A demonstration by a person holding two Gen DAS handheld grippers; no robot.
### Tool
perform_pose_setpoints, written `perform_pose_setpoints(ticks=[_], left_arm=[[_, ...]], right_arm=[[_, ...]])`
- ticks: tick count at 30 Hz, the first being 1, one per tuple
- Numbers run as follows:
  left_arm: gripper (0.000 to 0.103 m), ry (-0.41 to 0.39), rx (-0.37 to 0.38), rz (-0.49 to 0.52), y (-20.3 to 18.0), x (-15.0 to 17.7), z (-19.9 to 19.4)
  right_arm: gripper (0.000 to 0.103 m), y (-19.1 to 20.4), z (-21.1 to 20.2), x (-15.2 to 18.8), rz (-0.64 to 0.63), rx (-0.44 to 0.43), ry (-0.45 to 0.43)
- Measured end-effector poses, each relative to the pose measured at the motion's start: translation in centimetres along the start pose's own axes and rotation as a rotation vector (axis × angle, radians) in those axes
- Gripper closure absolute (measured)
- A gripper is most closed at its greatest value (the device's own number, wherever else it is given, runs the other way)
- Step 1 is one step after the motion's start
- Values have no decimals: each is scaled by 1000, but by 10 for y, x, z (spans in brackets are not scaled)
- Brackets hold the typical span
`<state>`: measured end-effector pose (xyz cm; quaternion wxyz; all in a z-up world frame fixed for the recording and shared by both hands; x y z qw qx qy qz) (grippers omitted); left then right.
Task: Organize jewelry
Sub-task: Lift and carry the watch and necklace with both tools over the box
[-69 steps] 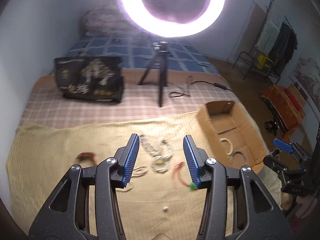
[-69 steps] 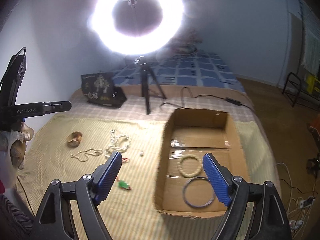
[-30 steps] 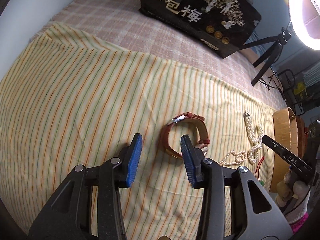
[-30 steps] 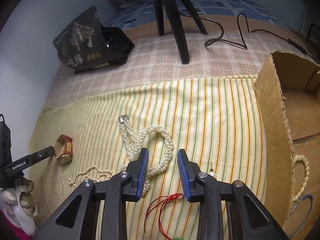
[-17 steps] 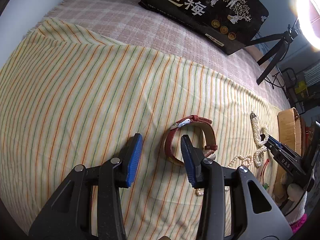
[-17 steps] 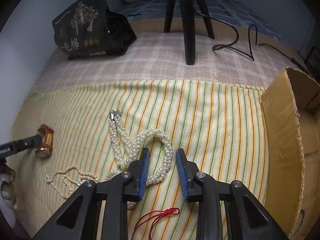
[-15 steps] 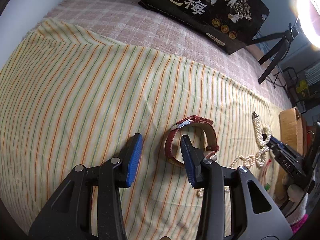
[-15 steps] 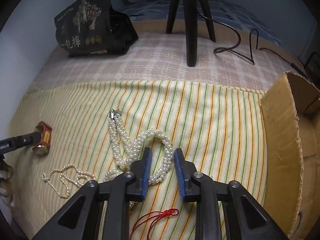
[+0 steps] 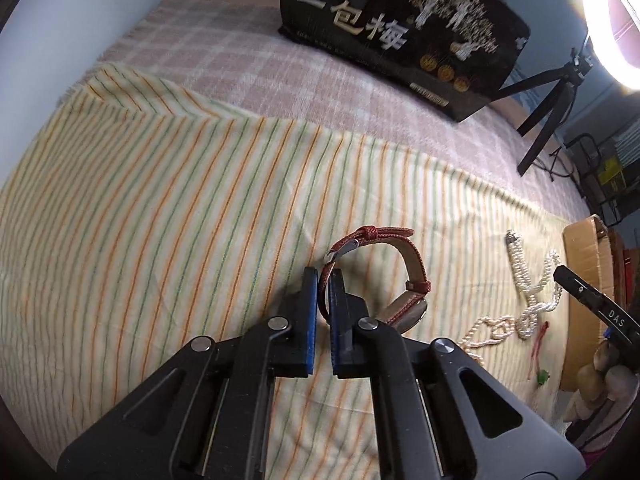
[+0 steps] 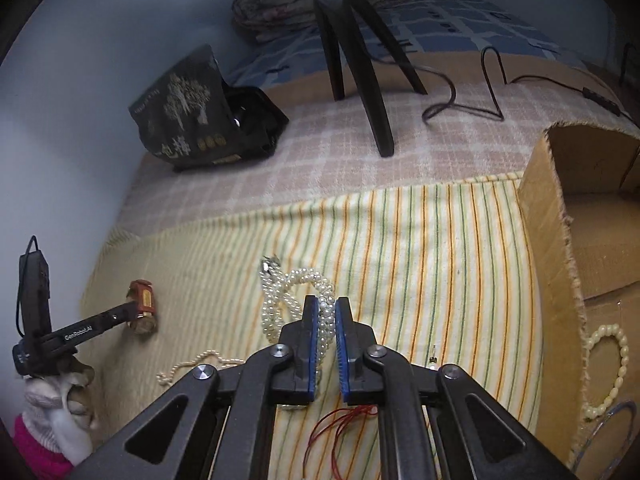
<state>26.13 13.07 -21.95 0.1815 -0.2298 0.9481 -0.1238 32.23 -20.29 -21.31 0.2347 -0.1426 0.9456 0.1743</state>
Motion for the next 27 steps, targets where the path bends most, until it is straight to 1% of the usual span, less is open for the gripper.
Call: perform_pose_setpoints(ticks=[3, 7, 13, 15, 19, 24, 27], left_arm=[[100, -23, 24, 2, -5, 1, -15], [100, -53, 57, 10, -14, 5, -34], [100, -103, 118, 43, -33, 18, -71], [100, -124, 147, 57, -41, 24, -86], [100, -170, 188, 100, -63, 39, -112], [100, -181, 258, 142, -88, 62, -137], [100, -195, 284, 171, -101, 76, -147]], right_arm=[[97, 7, -14, -4, -15, -9, -28], [97, 22, -36, -6, -61, 2, -62], [97, 42, -77, -4, -162, 40, -131], [97, 47, -90, -2, -190, 60, -156], [97, 55, -119, 3, -200, 56, -207], [97, 62, -143, 10, -220, 65, -254], [97, 63, -153, 15, -221, 61, -271]])
Point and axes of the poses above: each gripper's, at about its wrist camera, not at the fingertips, and z roughly the way its jaws point, y to its left, x to its underside, the point moved 1 cm from there along z, roughly the way its jaws point, and after that the axes turned 12 degrees about -z, right-handed, at the moved point
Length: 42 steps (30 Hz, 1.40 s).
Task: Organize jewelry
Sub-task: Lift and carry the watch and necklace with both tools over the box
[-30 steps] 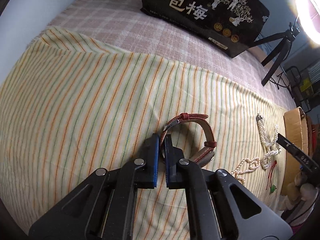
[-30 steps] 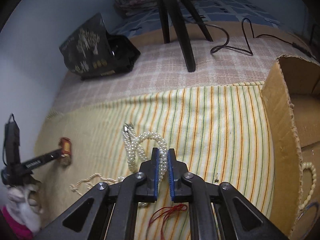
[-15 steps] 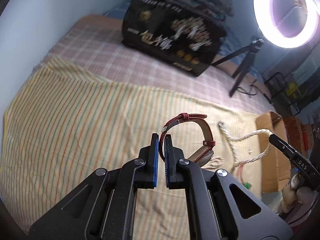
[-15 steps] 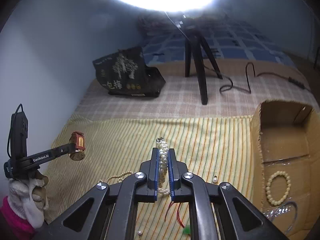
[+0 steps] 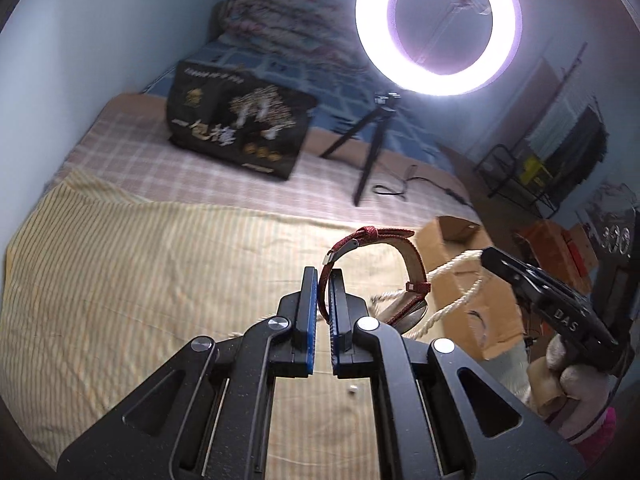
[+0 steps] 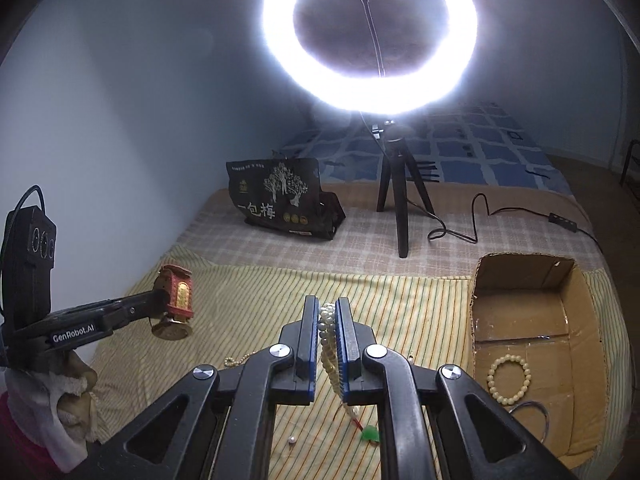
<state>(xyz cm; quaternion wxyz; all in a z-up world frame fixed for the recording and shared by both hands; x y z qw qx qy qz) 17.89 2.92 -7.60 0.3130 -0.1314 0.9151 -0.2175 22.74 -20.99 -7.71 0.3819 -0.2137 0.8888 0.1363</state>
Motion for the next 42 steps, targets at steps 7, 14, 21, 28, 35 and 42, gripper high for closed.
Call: perform_pose_setpoints(ticks=[7, 14, 21, 28, 35, 42], left_arm=[[100, 3, 25, 79, -32, 24, -4], [100, 28, 50, 110, -55, 39, 0], [100, 46, 75, 136, -87, 41, 14], [100, 55, 98, 174, -130, 40, 38], [100, 69, 100, 205, -168, 38, 77], [100, 97, 92, 214, -199, 39, 120]], right_arm=[[97, -4, -42, 4, 13, -6, -52], [97, -21, -95, 2, 19, 16, -121], [97, -62, -140, 5, 37, 105, -162], [97, -108, -159, 24, 88, 191, -148], [97, -151, -156, 50, 161, 234, -116], [97, -176, -142, 72, 200, 236, -76]])
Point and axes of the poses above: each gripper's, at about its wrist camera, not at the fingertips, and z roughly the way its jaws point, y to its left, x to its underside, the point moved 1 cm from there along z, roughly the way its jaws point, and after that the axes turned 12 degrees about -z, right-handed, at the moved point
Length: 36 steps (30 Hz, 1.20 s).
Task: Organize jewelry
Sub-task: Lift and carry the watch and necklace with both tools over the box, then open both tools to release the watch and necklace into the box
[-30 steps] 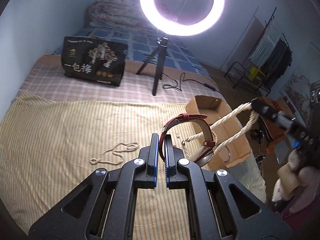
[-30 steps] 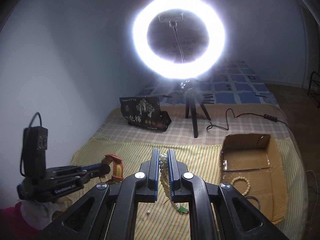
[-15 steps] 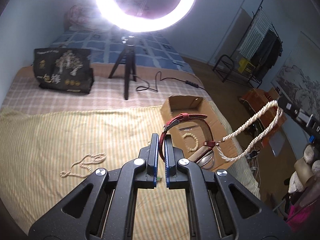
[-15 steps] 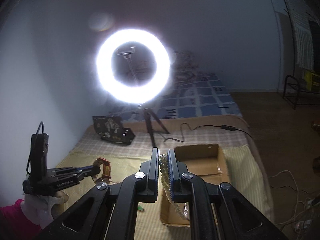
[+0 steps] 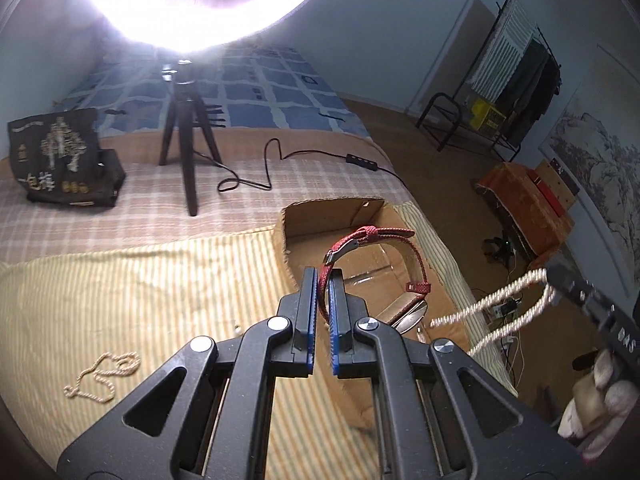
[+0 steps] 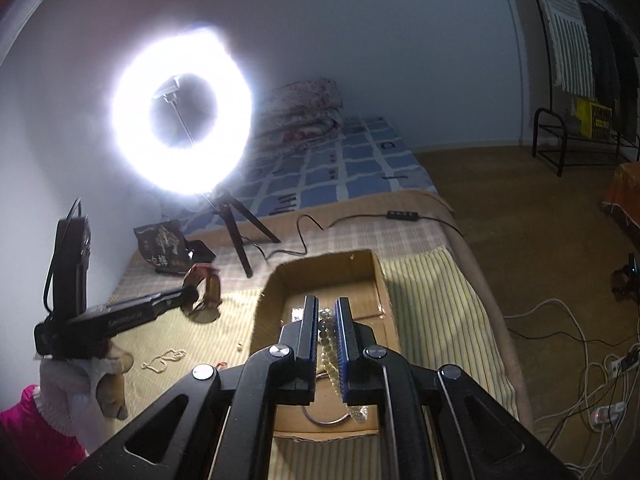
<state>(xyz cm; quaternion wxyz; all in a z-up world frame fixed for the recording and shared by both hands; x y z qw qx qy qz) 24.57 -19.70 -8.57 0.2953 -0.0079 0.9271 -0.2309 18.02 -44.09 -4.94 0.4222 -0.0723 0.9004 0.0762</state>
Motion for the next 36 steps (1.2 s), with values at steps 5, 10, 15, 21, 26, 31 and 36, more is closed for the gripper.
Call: perform_pose_setpoints(ticks=[5, 10, 15, 21, 26, 31, 36], left_arm=[[100, 21, -7, -23, -7, -5, 29], [100, 42, -27, -32, -9, -6, 51], [98, 62, -44, -53, -3, -7, 61], [63, 46, -41, -33, -3, -7, 57], [56, 15, -50, 0, -6, -6, 46], [56, 12, -53, -1, -2, -4, 40], [56, -15, -57, 16, 1, 1, 29]], right_arm=[[97, -6, 10, 6, 4, 4, 18], [97, -8, 20, 12, 1, 6, 42], [96, -10, 29, 16, 11, -2, 61], [46, -12, 30, 17, 38, 24, 51], [32, -10, 31, 18, 35, 41, 54], [22, -5, 32, 19, 21, 54, 61], [16, -1, 31, 19, 10, 73, 66]])
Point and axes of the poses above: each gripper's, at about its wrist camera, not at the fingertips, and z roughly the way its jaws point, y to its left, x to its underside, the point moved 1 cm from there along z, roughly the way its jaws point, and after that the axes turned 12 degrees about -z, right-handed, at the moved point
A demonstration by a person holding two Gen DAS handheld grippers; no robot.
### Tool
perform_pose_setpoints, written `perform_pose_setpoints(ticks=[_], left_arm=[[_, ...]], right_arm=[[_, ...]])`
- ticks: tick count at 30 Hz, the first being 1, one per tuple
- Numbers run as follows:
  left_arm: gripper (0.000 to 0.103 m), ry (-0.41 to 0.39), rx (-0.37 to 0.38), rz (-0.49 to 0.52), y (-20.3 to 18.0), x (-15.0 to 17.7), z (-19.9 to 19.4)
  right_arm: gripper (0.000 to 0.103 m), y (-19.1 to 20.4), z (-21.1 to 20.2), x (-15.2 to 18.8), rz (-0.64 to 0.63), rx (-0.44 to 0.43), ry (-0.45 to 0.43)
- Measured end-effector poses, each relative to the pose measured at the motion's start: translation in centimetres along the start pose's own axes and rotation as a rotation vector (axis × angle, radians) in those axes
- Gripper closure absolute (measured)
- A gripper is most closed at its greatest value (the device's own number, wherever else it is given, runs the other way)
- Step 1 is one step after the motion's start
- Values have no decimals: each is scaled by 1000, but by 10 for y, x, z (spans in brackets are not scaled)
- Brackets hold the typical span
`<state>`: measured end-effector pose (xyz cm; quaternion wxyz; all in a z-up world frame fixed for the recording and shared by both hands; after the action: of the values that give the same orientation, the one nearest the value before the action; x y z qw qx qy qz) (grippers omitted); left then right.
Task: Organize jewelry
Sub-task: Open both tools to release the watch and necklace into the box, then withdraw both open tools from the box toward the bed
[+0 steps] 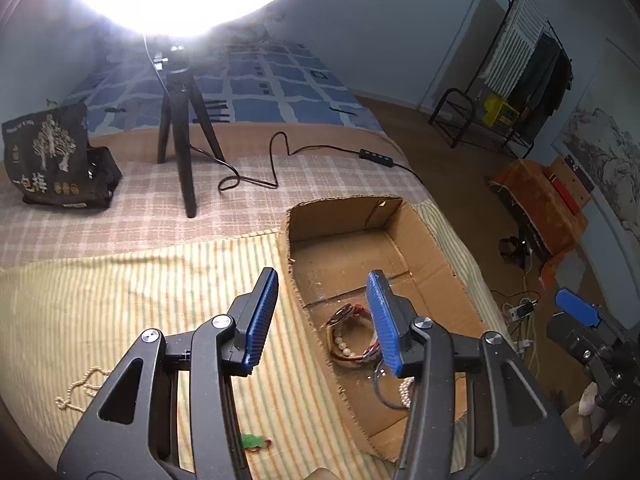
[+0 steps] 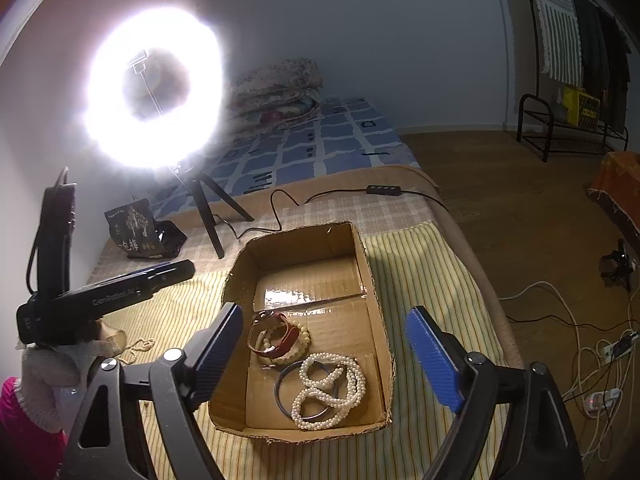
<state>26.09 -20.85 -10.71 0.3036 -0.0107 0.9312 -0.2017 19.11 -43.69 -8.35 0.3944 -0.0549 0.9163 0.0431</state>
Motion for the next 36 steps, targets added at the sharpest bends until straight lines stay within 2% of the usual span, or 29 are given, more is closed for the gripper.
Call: perform_pose_setpoints(ticks=[1, 4, 8, 12, 18, 22, 25, 30, 36], left_arm=[[56, -3, -3, 1, 1, 0, -2], [43, -23, 7, -12, 7, 3, -12], [42, -32, -7, 2, 15, 6, -25], [42, -40, -40, 12, 29, 9, -42], [42, -77, -128, 13, 60, 12, -73], [30, -84, -196, 13, 90, 19, -90], [30, -78, -237, 14, 111, 23, -102], [30, -67, -245, 19, 133, 27, -116], [30, -50, -256, -4, 163, 30, -122]], right_arm=[[14, 1, 0, 0, -1, 7, 3], [10, 5, -1, 2, -10, 39, 12], [4, 15, -6, 2, -39, 101, 13], [1, 26, -14, 2, -54, 127, -8], [0, 45, -19, 4, -69, 111, -16], [0, 60, -19, 2, -86, 96, 0], [0, 71, -19, 1, -107, 99, 13], [0, 91, -17, 1, -155, 93, 29], [0, 120, -11, 3, -182, 34, 36]])
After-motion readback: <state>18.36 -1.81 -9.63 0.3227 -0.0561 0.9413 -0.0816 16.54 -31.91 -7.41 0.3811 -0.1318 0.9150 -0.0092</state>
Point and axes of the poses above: each gripper's, at about its wrist camera, not at the fingertips, and z roughly the way its jaws point, y to its left, x to its underside, the point moved 1 cm from there along z, roughly the way its jaws point, and after that the axes turned 12 degrees about -z, right-handed, at the moved point
